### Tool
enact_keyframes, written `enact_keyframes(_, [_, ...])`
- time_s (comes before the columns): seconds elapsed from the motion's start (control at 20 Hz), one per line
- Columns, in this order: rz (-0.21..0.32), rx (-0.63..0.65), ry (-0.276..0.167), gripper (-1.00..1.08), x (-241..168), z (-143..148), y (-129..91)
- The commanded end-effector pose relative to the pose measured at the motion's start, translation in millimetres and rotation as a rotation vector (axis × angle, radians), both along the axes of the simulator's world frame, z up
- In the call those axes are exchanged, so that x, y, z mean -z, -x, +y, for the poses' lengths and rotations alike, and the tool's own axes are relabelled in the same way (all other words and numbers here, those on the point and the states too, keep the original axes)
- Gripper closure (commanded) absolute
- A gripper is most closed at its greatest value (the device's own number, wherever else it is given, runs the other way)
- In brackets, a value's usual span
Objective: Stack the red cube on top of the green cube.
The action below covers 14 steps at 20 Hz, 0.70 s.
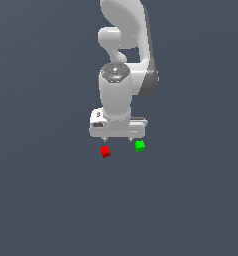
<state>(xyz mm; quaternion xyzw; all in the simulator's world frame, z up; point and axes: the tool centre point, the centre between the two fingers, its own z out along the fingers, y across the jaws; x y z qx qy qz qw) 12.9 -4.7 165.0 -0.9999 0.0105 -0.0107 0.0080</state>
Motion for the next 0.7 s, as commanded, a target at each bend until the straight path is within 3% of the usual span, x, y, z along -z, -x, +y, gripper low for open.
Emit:
enact_keyframes(0.0, [0.0, 0.0, 0.0, -0.92, 0.0, 0.0, 0.0])
enact_keyframes(0.65, [0.005, -0.096, 0.005, -0.92, 27.4, -16.7, 9.9])
